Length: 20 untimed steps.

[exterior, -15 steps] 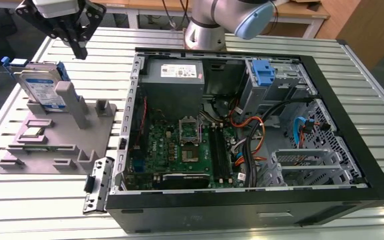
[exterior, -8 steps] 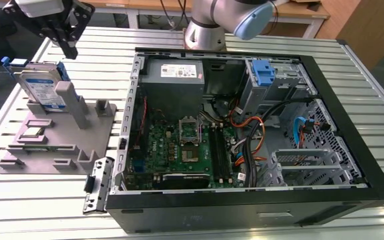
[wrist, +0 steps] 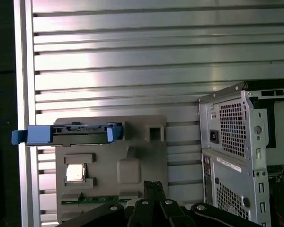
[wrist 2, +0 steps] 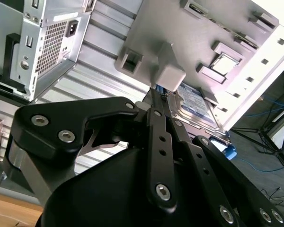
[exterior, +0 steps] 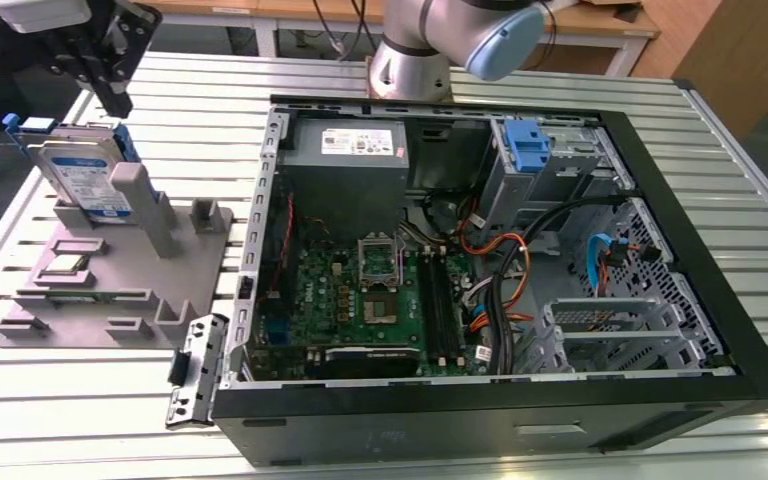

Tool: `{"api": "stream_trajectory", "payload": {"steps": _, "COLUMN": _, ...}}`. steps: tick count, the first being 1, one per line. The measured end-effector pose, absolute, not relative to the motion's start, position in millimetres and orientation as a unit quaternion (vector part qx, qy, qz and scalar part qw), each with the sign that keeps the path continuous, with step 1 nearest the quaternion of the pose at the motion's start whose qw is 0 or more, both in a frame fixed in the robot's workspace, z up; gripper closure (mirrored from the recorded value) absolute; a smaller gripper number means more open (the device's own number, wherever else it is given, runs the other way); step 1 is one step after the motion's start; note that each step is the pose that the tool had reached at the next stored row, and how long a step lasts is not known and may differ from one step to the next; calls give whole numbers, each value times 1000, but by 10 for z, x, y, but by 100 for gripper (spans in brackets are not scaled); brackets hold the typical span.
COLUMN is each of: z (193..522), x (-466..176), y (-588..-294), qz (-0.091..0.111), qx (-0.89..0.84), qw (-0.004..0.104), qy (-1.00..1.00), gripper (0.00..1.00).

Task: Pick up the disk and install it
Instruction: 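Reach for the disk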

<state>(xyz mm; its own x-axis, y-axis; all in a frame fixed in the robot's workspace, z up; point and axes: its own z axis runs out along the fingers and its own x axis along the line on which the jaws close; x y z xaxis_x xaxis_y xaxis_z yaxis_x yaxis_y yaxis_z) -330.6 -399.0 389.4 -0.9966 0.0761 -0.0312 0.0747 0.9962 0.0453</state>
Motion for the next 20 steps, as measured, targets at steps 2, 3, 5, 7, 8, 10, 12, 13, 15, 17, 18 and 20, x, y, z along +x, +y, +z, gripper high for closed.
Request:
{"api": "stream_trajectory", "payload": {"steps": 2, "z": 3893, "x": -3359, "y": -3989, "qz": 22, "qx": 38, "qw": 17, "qy": 999, "gripper": 89}}
{"api": "stream_trajectory", "payload": {"steps": 3, "z": 3893, "x": -3385, "y": -3989, "qz": 22, "qx": 38, "qw": 17, "qy": 999, "gripper": 89}}
{"api": "stream_trajectory", "payload": {"steps": 5, "z": 3893, "x": -3437, "y": -3989, "qz": 22, "qx": 38, "qw": 17, "qy": 999, "gripper": 89}}
{"api": "stream_trajectory", "payload": {"steps": 7, "z": 3892, "x": -3487, "y": -3990, "qz": 22, "qx": 38, "qw": 17, "qy": 999, "gripper": 89}}
{"api": "stream_trajectory", "payload": {"steps": 8, "z": 3892, "x": -3514, "y": -3989, "qz": 22, "qx": 38, "qw": 17, "qy": 999, "gripper": 89}}
{"api": "stream_trajectory", "payload": {"steps": 10, "z": 3891, "x": -3562, "y": -3990, "qz": 22, "qx": 38, "qw": 18, "qy": 999, "gripper": 89}}
{"api": "stream_trajectory", "payload": {"steps": 12, "z": 3892, "x": -3610, "y": -3989, "qz": 22, "qx": 38, "qw": 18, "qy": 999, "gripper": 89}}
{"api": "stream_trajectory", "payload": {"steps": 13, "z": 3891, "x": -3634, "y": -3989, "qz": 22, "qx": 38, "qw": 18, "qy": 999, "gripper": 89}}
{"api": "stream_trajectory", "payload": {"steps": 15, "z": 3891, "x": -3677, "y": -3989, "qz": 22, "qx": 38, "qw": 18, "qy": 999, "gripper": 89}}
{"api": "stream_trajectory", "payload": {"steps": 17, "z": 3891, "x": -3714, "y": -3990, "qz": 22, "qx": 38, "qw": 18, "qy": 999, "gripper": 89}}
{"api": "stream_trajectory", "payload": {"steps": 18, "z": 3890, "x": -3730, "y": -3989, "qz": 22, "qx": 38, "qw": 18, "qy": 999, "gripper": 89}}
{"api": "stream_trajectory", "payload": {"steps": 20, "z": 3891, "x": -3737, "y": -3989, "qz": 22, "qx": 38, "qw": 18, "qy": 999, "gripper": 89}}
